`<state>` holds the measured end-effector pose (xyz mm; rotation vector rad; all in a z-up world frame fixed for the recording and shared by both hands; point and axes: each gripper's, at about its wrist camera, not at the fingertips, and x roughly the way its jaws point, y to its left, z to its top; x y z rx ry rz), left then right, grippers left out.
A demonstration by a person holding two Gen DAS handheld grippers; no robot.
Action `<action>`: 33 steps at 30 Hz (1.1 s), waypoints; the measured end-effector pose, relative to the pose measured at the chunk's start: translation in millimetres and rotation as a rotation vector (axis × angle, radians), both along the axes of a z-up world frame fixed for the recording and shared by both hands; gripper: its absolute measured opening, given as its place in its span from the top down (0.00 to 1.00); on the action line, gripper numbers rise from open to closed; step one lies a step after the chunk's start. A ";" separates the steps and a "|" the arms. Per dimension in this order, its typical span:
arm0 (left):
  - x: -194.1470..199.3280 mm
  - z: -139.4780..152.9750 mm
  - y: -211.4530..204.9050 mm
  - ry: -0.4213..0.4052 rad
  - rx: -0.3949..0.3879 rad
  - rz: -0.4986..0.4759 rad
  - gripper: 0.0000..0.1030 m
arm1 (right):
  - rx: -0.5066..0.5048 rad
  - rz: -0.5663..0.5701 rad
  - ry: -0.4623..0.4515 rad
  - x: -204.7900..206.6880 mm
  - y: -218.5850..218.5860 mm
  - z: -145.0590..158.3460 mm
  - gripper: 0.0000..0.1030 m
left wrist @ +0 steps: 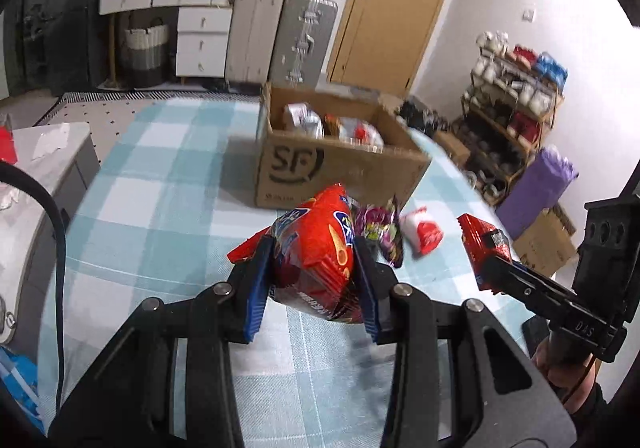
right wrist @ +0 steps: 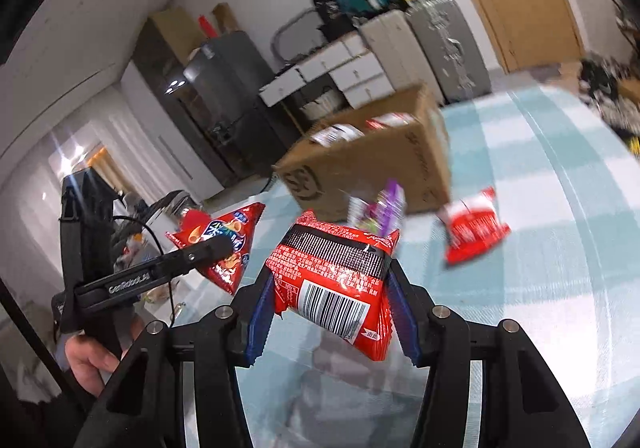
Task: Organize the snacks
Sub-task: 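Lift the chip bag with the left gripper while the right gripper carries the barcode packet to the box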
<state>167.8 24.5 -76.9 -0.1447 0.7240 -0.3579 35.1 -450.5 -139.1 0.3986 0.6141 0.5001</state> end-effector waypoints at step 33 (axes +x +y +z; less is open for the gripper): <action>34.5 196.8 12.2 -0.200 0.072 0.007 0.66 | 0.110 0.132 -0.122 89.1 -2.9 203.9 0.49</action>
